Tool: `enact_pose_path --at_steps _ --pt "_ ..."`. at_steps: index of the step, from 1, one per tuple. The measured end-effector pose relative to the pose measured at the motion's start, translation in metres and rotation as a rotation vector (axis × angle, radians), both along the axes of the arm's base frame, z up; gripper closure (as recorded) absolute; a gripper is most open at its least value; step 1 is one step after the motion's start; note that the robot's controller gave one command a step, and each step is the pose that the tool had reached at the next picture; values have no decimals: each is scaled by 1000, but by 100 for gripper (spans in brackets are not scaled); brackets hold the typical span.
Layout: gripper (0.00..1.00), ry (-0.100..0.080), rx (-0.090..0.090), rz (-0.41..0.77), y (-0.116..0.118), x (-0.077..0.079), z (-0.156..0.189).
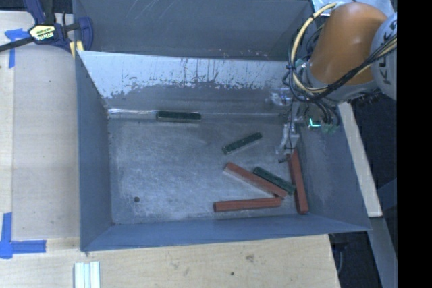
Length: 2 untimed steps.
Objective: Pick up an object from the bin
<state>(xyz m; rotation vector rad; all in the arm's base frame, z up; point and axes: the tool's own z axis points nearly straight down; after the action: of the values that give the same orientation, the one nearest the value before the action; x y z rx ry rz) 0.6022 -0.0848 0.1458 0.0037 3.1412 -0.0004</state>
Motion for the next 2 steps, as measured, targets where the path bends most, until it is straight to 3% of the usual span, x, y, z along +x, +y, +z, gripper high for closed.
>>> enact_pose_path --at_steps 1,2 --pt "0 -4 -1 1 0 1 2" --pt "0 -7 -1 -13 19 -50 -59"
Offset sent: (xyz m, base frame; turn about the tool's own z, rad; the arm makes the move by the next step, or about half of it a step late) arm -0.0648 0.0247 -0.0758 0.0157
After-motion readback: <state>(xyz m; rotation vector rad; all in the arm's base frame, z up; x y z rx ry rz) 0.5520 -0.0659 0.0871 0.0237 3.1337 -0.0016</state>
